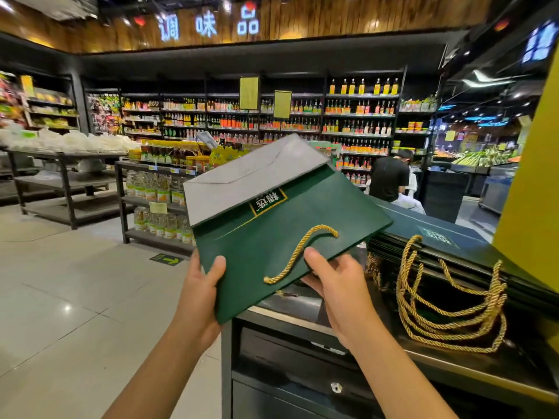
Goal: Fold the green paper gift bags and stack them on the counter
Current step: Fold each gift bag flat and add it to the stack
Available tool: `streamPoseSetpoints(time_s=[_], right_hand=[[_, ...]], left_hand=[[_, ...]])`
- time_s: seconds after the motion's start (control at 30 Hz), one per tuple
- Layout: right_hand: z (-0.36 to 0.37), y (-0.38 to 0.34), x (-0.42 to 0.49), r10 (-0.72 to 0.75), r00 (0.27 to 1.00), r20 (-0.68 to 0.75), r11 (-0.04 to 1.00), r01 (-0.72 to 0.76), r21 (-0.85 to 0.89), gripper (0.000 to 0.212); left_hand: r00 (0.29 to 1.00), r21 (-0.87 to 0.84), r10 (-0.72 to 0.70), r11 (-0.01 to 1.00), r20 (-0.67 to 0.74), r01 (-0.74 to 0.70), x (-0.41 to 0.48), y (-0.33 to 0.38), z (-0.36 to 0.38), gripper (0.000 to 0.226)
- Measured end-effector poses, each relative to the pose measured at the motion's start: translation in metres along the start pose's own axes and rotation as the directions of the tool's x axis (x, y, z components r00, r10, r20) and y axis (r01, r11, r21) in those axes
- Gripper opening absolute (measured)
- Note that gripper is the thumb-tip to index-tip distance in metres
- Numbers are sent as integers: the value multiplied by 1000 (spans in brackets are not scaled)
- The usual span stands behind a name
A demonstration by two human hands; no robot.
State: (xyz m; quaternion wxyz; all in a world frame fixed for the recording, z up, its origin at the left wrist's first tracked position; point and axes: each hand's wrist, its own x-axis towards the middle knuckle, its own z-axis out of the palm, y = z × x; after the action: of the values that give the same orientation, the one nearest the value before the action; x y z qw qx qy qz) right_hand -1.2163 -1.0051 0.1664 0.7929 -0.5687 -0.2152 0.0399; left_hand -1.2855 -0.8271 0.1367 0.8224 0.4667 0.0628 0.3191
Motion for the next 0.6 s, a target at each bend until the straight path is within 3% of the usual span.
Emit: streamPoseSetpoints(time_s=[0.2, 0.27, 0.33, 0.47, 0.57, 0.6], right_hand=[[-15, 7, -11, 166, 981, 104, 968, -142, -205, 24], [-24, 7, -10, 142, 989, 43, 956, -126, -264, 29], [-37, 10, -8, 9, 1000, -25, 905, -18, -426, 36], [-55, 21, -1, -397, 914, 80, 593, 322, -738, 34], [-62, 31, 16, -437, 858, 271, 391, 453, -801, 12], [-66, 35, 23, -386, 862, 329, 329, 462, -824, 21]], left_hand=[[997, 65, -4, 998, -82, 9, 7, -1, -33, 36], [994, 101, -9, 995, -113, 21, 10, 0, -43, 35], [991, 145, -23, 989, -131, 42, 12, 0, -51, 34], [992, 270, -35, 961, -121, 67, 16, -4, -56, 33], [994, 370, -53, 925, -95, 85, 18, -12, -51, 37], [994, 411, -52, 907, -94, 86, 20, -14, -49, 38]])
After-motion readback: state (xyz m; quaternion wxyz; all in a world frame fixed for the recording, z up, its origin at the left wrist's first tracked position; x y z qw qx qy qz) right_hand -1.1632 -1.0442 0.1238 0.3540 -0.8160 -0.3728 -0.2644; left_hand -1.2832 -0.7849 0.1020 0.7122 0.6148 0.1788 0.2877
